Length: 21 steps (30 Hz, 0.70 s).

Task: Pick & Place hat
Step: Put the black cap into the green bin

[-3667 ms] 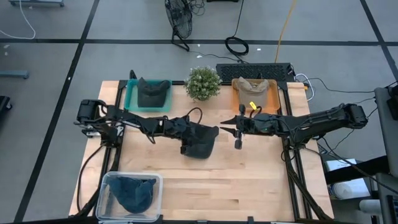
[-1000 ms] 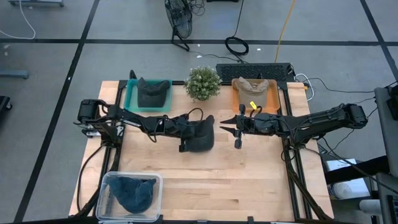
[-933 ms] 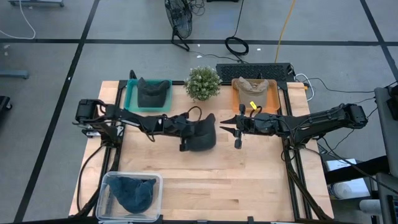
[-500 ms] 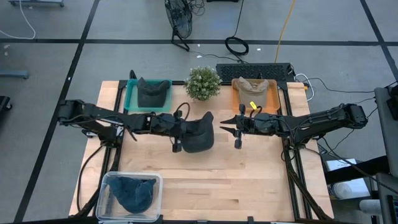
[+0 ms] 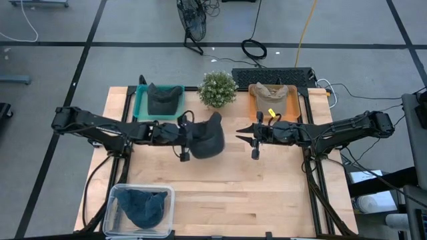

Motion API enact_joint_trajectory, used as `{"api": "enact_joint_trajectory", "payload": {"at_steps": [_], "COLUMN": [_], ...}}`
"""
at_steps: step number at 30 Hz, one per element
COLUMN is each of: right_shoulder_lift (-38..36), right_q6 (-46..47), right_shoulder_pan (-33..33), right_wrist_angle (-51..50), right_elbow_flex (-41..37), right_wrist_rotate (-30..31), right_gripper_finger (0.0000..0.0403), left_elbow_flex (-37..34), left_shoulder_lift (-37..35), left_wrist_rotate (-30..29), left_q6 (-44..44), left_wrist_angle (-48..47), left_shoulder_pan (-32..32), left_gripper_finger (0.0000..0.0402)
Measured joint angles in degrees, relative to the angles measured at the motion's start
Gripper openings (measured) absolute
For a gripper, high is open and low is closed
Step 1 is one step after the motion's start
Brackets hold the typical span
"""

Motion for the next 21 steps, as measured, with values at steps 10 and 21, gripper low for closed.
{"api": "enact_joint_trajectory", "payload": {"at_steps": [10,21], "right_shoulder_lift": [0.0,0.7], "right_q6": [0.0,0.0], "right_shoulder_pan": [0.0,0.0], "right_wrist_angle": [-0.1,0.3], "right_elbow_flex": [0.0,0.0], "right_wrist_rotate": [0.0,0.0], "right_gripper_finger": [0.0075,0.0075], "left_elbow_flex": [0.0,0.0], "left_shoulder_lift": [-8.5,-17.9], "left_wrist_rotate": [-2.9,-8.1], "left_q6": [-0.4,-3.2], "left_wrist_angle": [-9.9,-22.5], "left_shoulder_pan": [-0.3,-0.4], "left_gripper_finger": [0.0014,0.0013]}}
